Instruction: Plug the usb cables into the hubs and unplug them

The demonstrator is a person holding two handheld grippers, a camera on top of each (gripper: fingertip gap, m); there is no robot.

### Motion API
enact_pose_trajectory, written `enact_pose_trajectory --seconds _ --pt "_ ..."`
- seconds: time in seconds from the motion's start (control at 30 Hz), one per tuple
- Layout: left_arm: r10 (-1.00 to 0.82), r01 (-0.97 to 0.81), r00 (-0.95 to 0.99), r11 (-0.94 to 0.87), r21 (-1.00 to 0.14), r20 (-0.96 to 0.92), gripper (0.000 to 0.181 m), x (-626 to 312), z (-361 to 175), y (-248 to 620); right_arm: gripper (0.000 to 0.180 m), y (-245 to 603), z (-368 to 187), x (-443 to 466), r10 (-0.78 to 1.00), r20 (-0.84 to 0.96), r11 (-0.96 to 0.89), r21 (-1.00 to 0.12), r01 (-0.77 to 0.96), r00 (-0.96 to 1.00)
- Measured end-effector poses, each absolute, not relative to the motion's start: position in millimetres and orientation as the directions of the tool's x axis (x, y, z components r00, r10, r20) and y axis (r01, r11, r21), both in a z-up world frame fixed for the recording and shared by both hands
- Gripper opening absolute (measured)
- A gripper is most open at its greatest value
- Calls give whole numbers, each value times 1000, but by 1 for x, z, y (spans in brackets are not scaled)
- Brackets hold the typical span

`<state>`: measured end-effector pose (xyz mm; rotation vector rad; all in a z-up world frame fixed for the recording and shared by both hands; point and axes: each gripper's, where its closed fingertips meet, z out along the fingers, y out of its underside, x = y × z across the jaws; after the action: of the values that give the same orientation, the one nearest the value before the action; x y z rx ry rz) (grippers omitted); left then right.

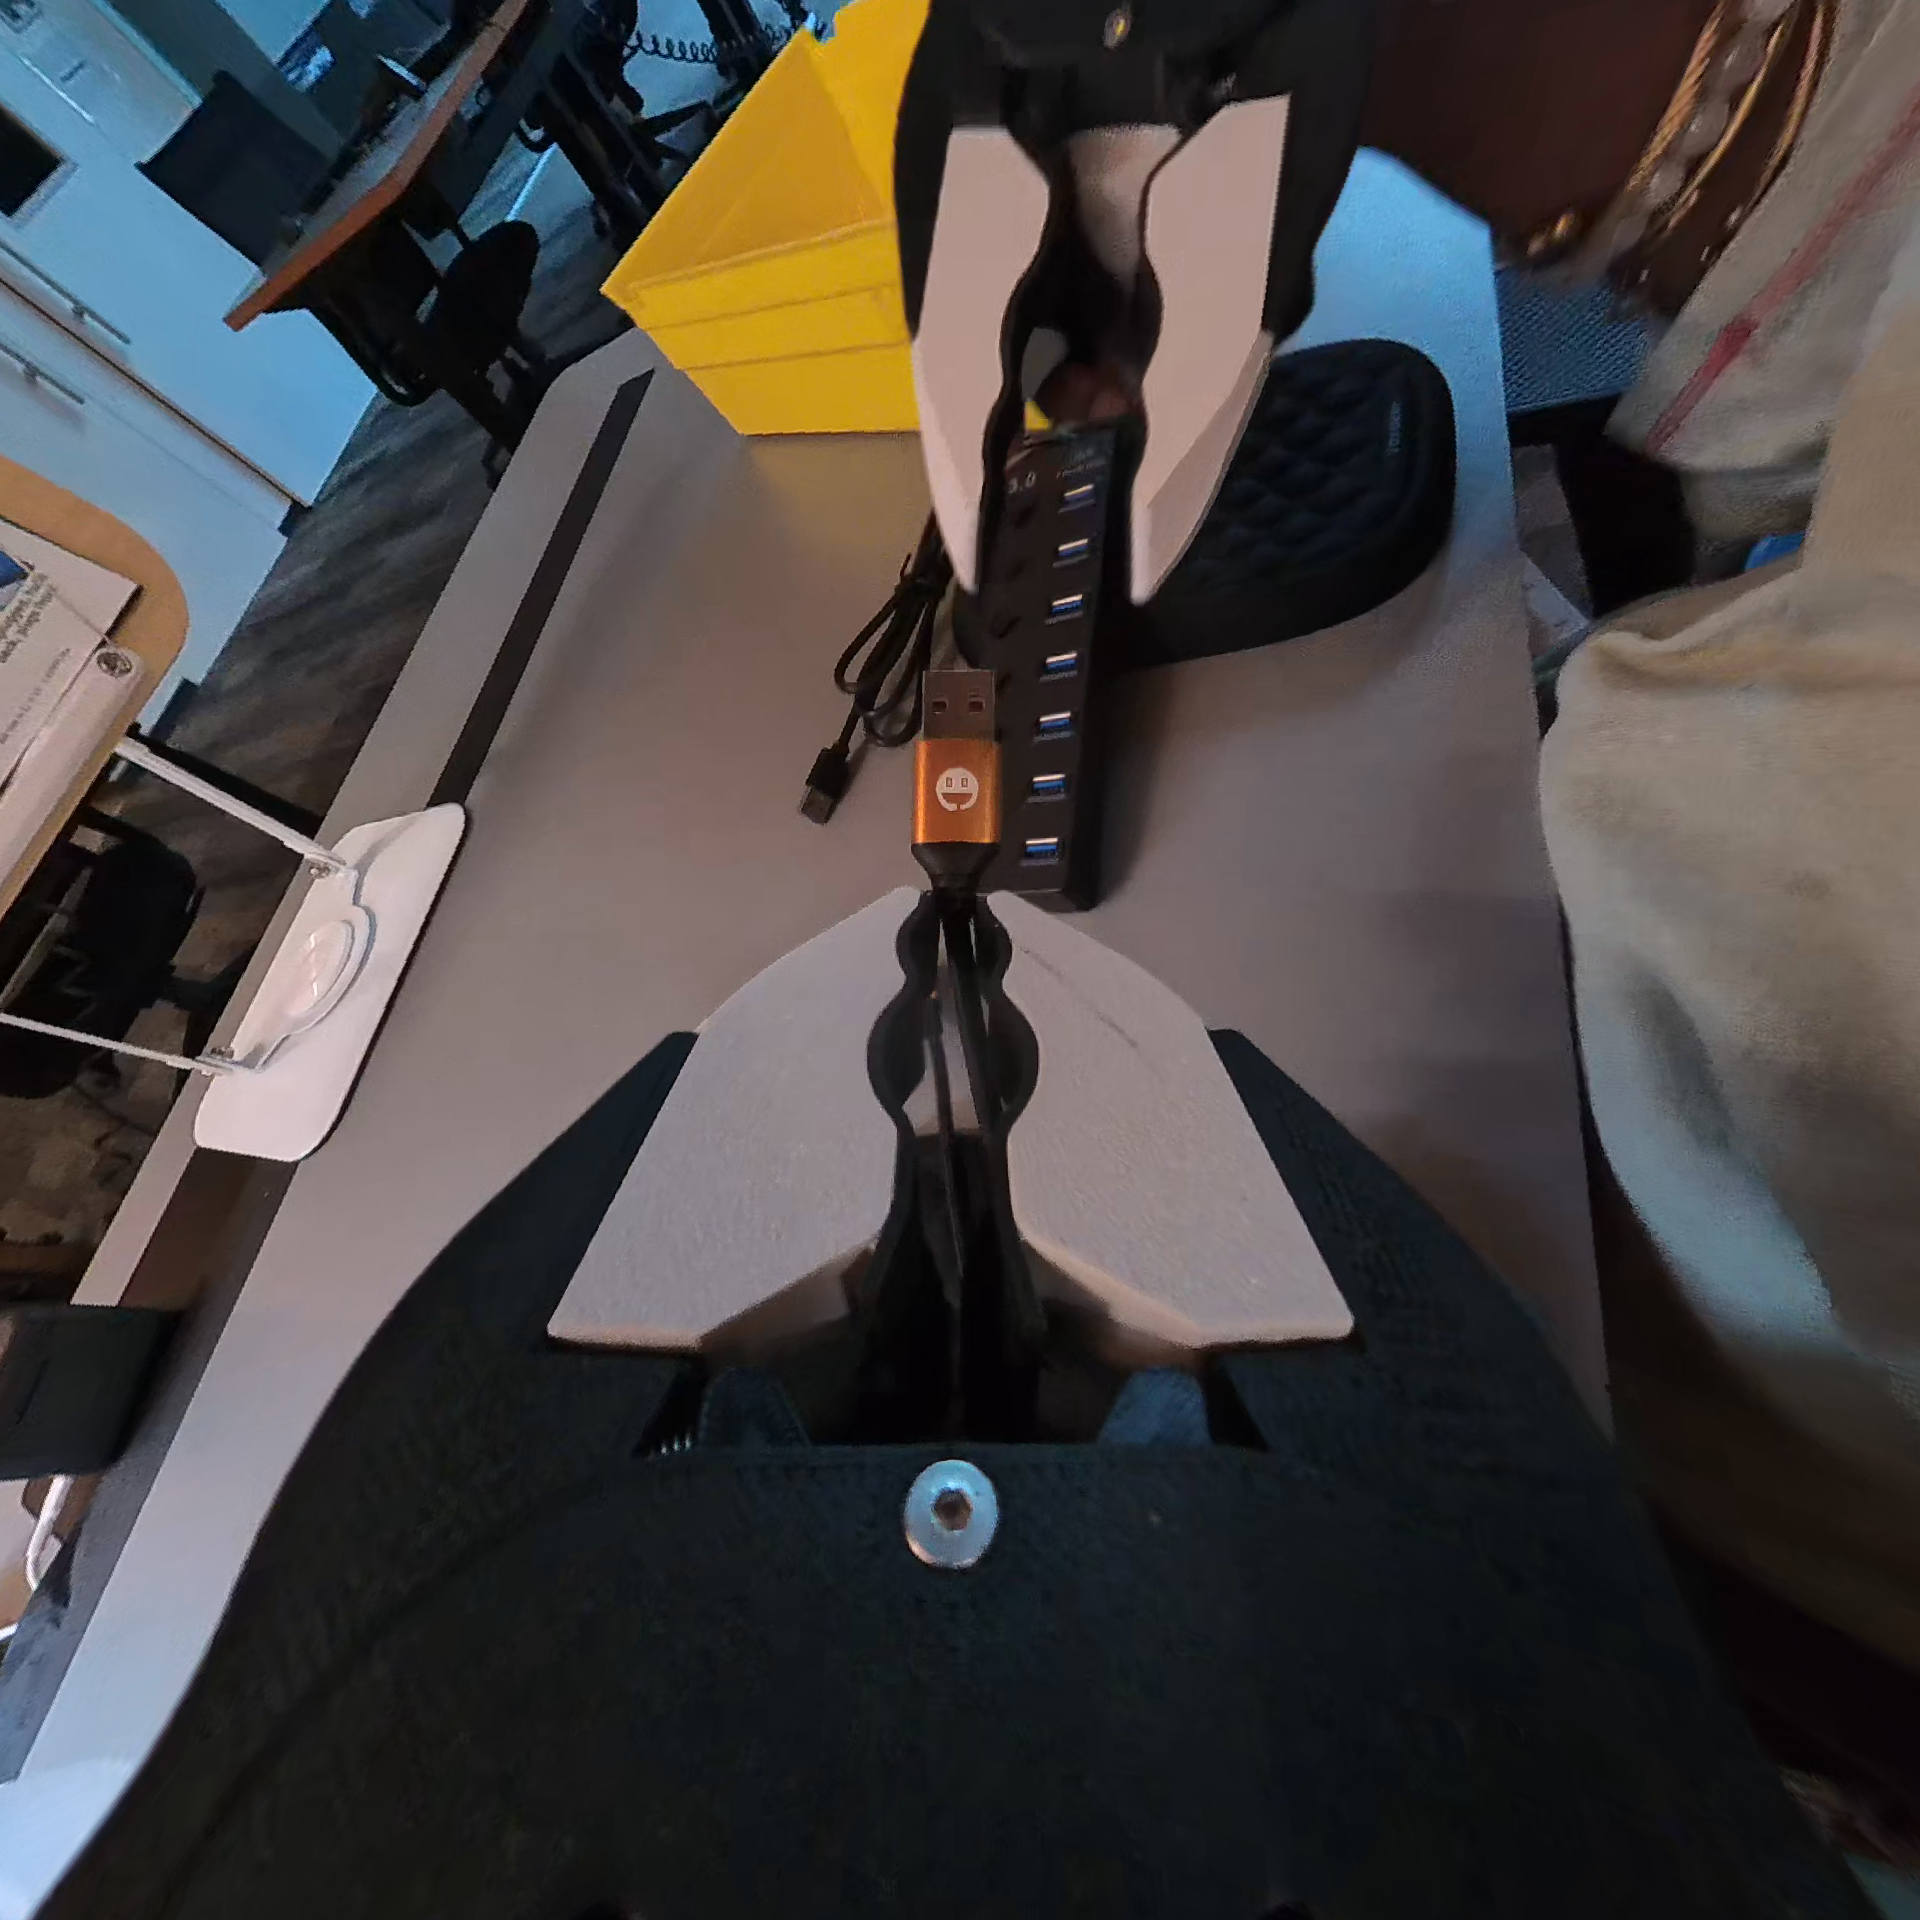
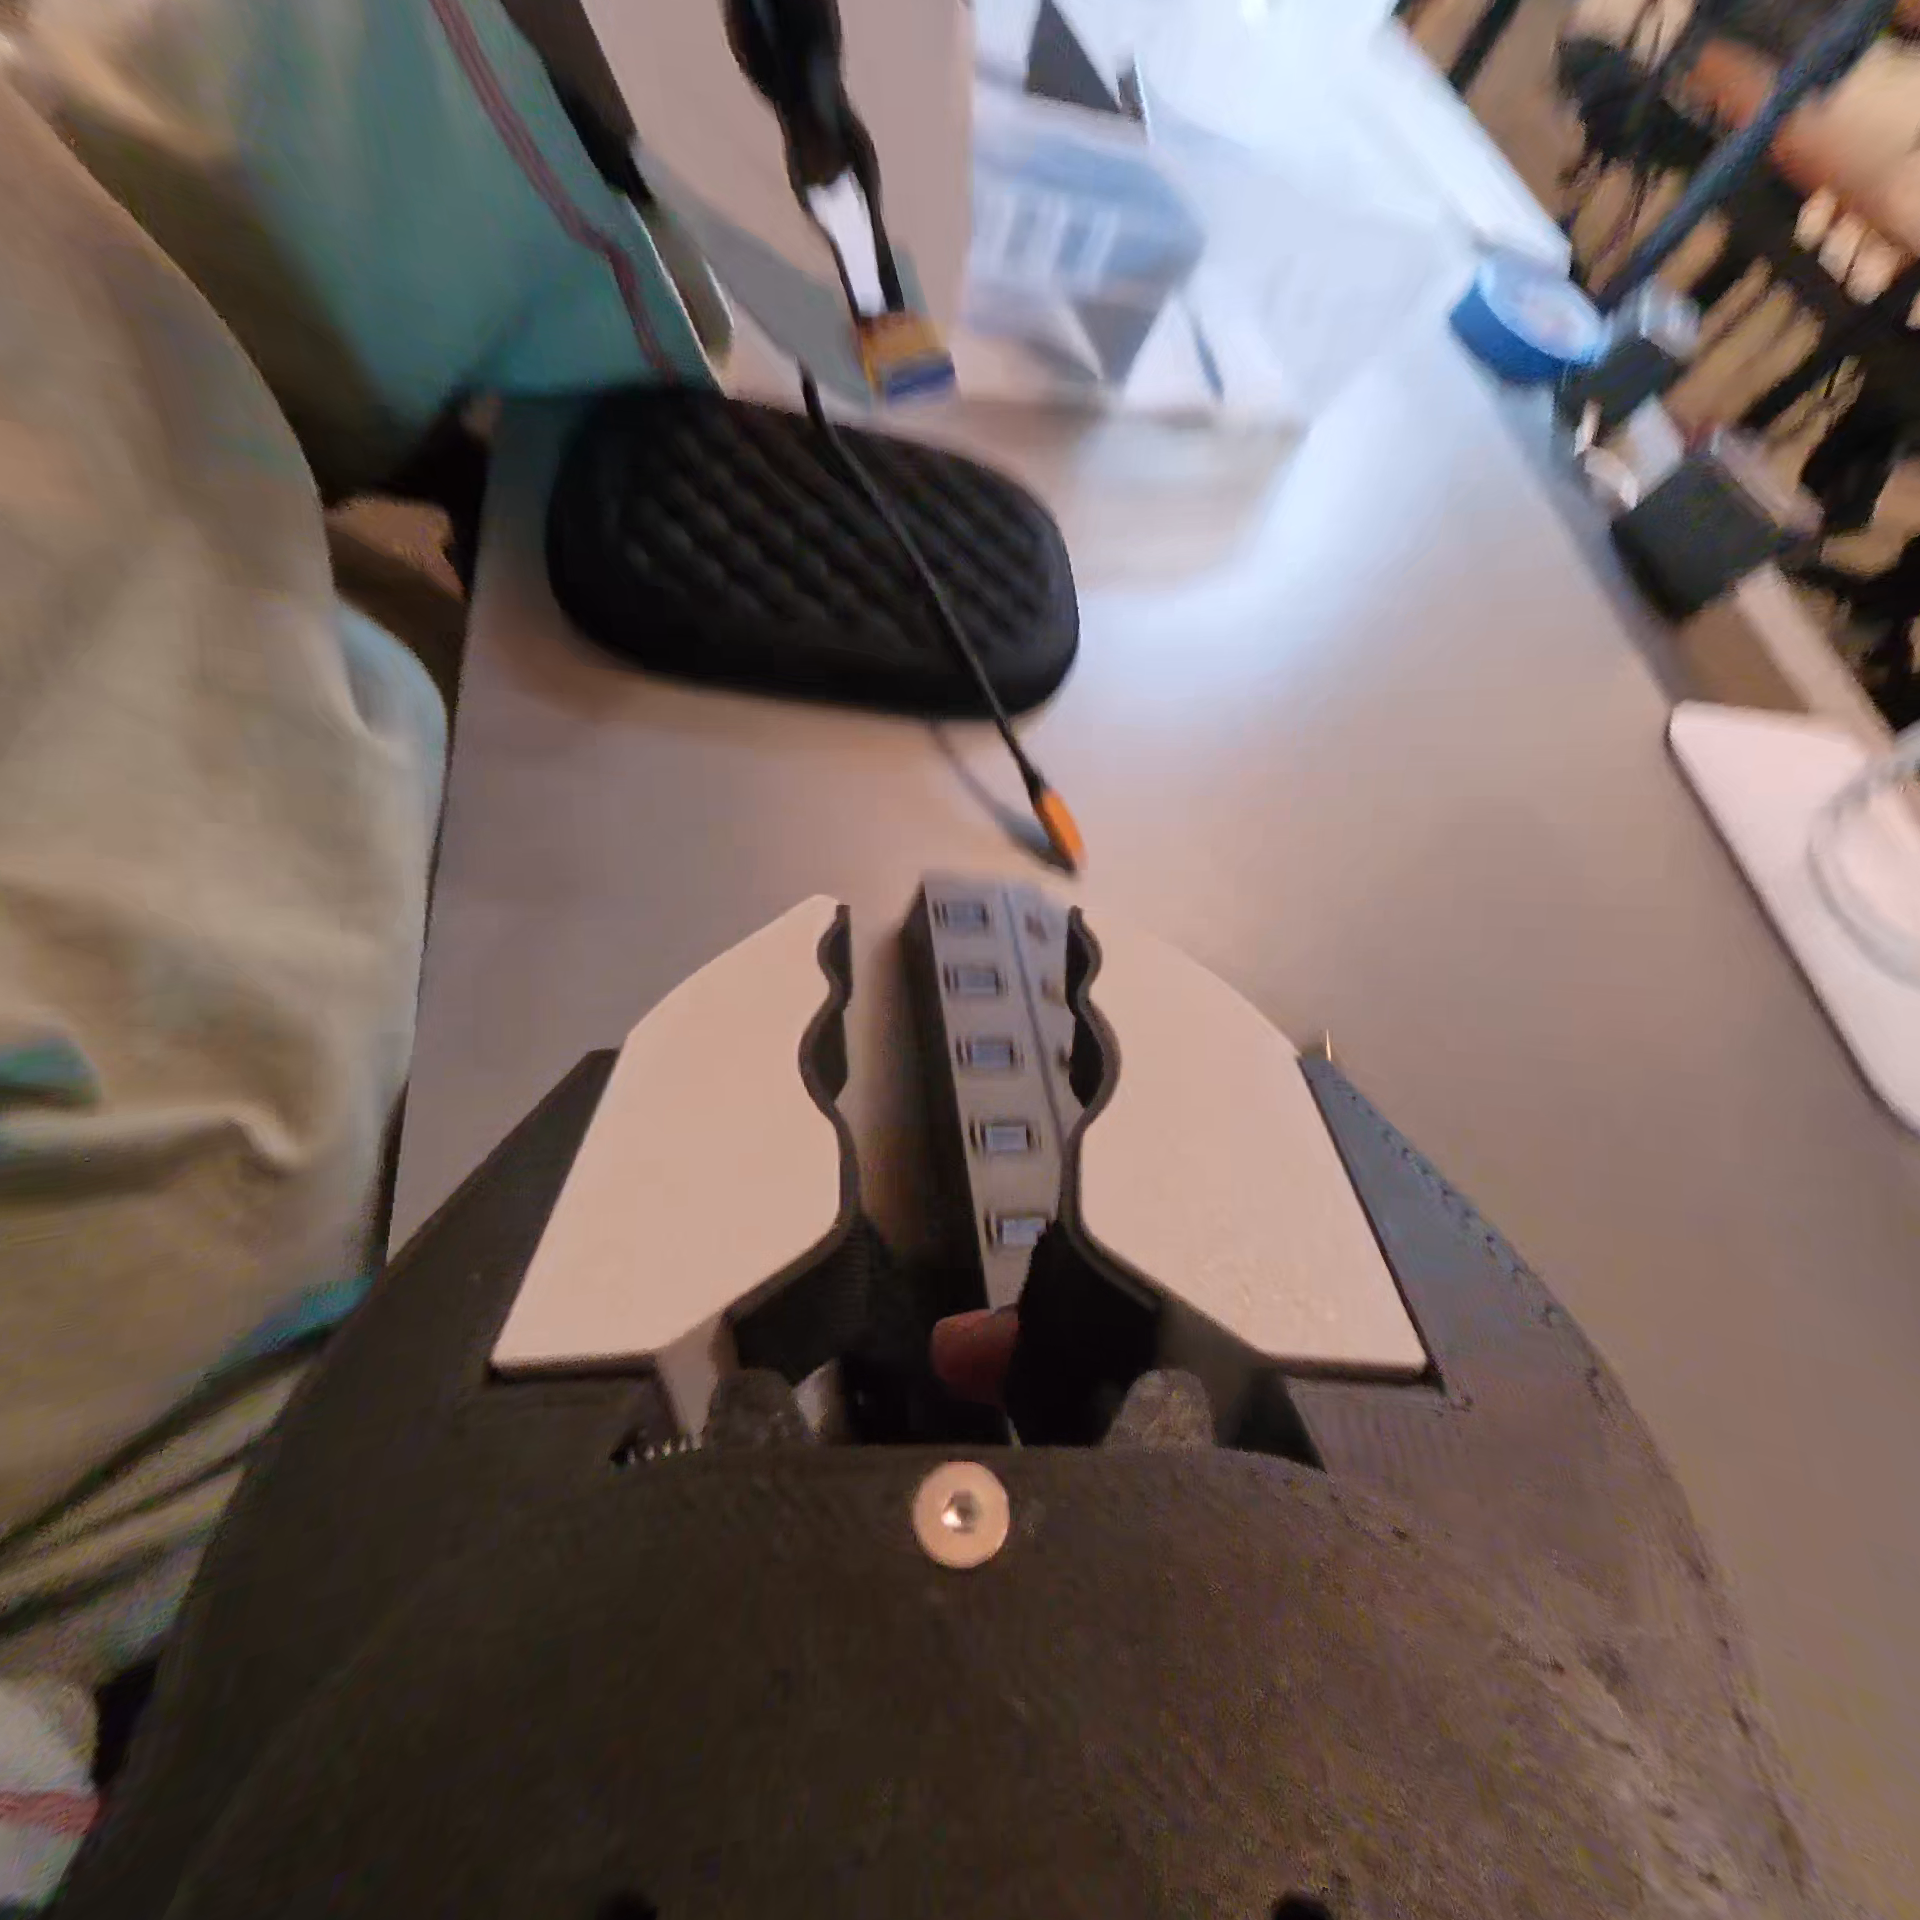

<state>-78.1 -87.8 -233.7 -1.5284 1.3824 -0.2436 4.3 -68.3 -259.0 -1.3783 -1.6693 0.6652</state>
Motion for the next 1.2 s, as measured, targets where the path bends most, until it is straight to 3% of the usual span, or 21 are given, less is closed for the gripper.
enact_pose_trajectory --seconds 0.13,0.47,0.8,0.9,1.07,1.2 --pt "-840 -633 332 139 -762 -429 7 -82 -243 -83 56 -43 -281 55 962 253 128 -746 654 100" --pt "-854 -686 322 87 -722 -409 7 -83 -258 -79 71 -17 -309 94 950 259 35 -644 765 175" --pt "-869 -656 315 92 -749 -383 6 -81 -258 -80 62 -17 -329 89 981 62 -65 -784 617 183" --pt "-872 -641 317 93 -762 -373 6 -81 -256 -80 60 -19 -327 82 988 85 -1 -833 553 129" --pt "-873 -612 329 93 -785 -360 7 -83 -253 -81 58 -38 -274 66 983 164 120 -910 398 77" --pt "-889 -531 333 98 -842 -314 7 -82 -246 -82 57 -50 -236 52 968 248 207 -879 430 41"
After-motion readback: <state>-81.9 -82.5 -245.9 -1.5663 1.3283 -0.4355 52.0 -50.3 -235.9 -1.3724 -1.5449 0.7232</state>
